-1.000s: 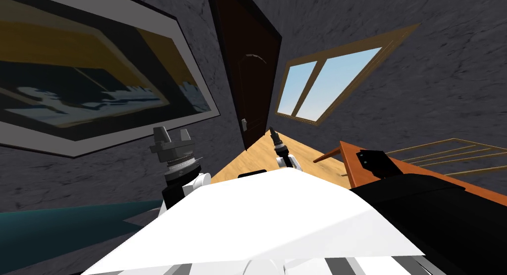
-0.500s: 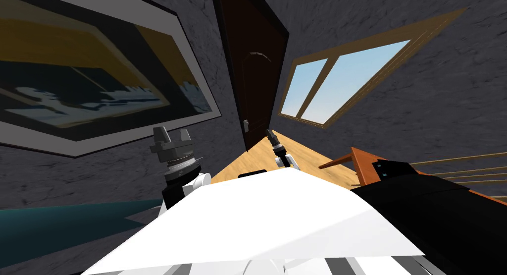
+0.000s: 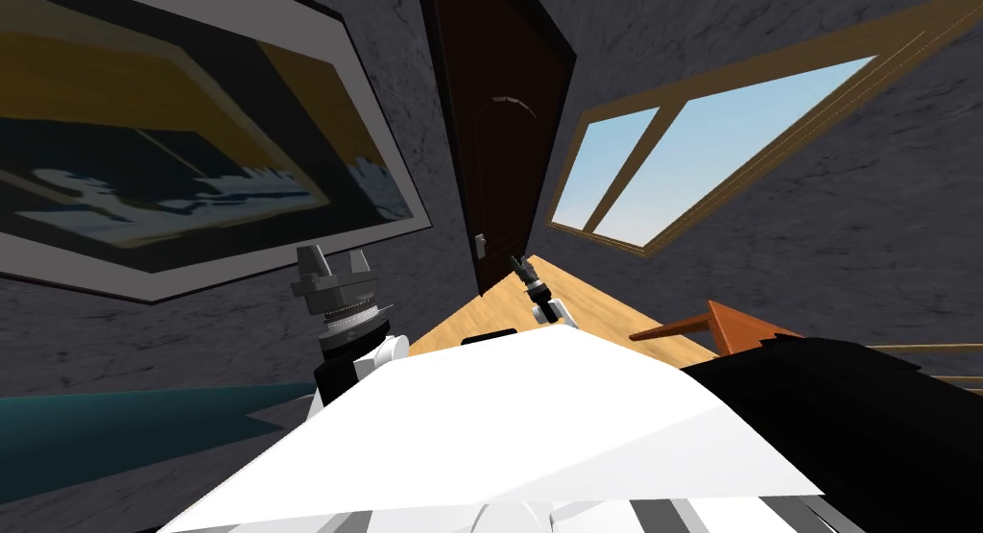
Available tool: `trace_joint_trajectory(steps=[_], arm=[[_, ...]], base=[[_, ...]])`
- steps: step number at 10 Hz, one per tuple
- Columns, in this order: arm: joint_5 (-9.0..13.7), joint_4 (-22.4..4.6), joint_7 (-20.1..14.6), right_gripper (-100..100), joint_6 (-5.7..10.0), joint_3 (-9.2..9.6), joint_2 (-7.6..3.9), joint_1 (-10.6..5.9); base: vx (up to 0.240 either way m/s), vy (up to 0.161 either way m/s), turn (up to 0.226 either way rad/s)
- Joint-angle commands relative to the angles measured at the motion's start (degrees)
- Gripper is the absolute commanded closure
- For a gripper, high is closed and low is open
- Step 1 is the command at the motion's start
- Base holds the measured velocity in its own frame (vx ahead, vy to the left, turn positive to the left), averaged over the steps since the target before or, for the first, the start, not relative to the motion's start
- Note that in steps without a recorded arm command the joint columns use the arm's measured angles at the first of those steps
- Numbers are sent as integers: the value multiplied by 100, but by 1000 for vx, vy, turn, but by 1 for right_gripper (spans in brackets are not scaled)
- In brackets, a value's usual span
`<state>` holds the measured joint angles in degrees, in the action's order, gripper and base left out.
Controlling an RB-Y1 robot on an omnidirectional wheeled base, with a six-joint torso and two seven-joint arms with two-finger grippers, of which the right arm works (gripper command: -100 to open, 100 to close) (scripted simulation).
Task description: Pull the door open
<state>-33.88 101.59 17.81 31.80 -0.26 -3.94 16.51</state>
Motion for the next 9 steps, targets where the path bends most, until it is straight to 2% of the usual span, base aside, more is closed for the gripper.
trace_joint_trajectory(steps=[1,9], arm=[[-238,-150,122,-100,-40,-20,11,-78],[-1324,-870,711,-100,-128,-112,180,-369]], base=[[92,-34,103],[90,-42,91]])
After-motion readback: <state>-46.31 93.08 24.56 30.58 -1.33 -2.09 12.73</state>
